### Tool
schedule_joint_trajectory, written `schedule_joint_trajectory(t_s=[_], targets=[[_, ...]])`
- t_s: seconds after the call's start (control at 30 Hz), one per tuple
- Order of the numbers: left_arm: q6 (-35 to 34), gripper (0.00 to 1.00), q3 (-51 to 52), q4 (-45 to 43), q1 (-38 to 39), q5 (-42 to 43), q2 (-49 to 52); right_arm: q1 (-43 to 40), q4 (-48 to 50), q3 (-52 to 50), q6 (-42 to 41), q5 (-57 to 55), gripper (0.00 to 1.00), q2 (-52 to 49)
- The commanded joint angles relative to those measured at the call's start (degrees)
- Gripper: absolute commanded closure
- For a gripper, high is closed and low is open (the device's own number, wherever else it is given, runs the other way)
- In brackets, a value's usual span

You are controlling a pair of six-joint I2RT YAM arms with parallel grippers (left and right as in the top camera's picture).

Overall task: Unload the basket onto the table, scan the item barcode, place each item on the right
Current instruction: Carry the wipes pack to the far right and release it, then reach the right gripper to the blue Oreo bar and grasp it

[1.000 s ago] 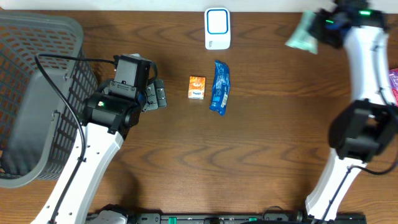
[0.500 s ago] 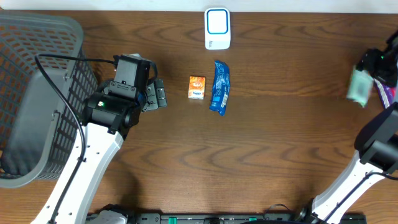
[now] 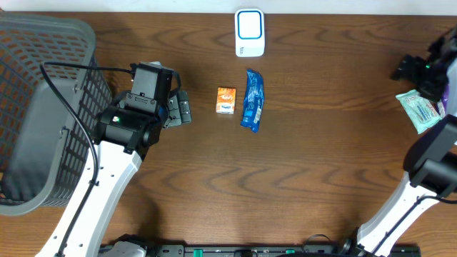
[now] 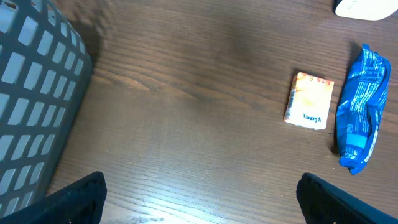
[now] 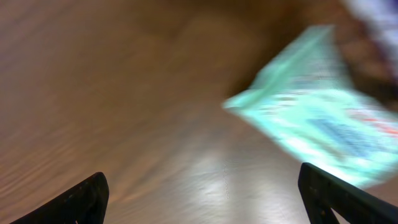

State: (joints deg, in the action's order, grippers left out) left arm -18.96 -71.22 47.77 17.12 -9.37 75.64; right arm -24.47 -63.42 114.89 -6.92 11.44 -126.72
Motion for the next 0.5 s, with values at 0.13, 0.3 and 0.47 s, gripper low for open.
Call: schedule_joint_trajectory(t_s=[0.13,0.3,0.47], targets=[[1.1,0.02,-0.3,0.2,-0.1,-0.3,0.1,9.2,-1.9,-0.4,0.6,21.2,0.06,0.0],[1.1,0.02,-0.3,0.2,-0.1,-0.3,0.1,17.3,-3.3,-0.4,0.5,21.4,0.06,0.0],[1.1,0.02,-0.3,0.2,-0.1,-0.3,0.1,26.2,-2.0,-0.5,-4.4,12.4,0.06,0.0]])
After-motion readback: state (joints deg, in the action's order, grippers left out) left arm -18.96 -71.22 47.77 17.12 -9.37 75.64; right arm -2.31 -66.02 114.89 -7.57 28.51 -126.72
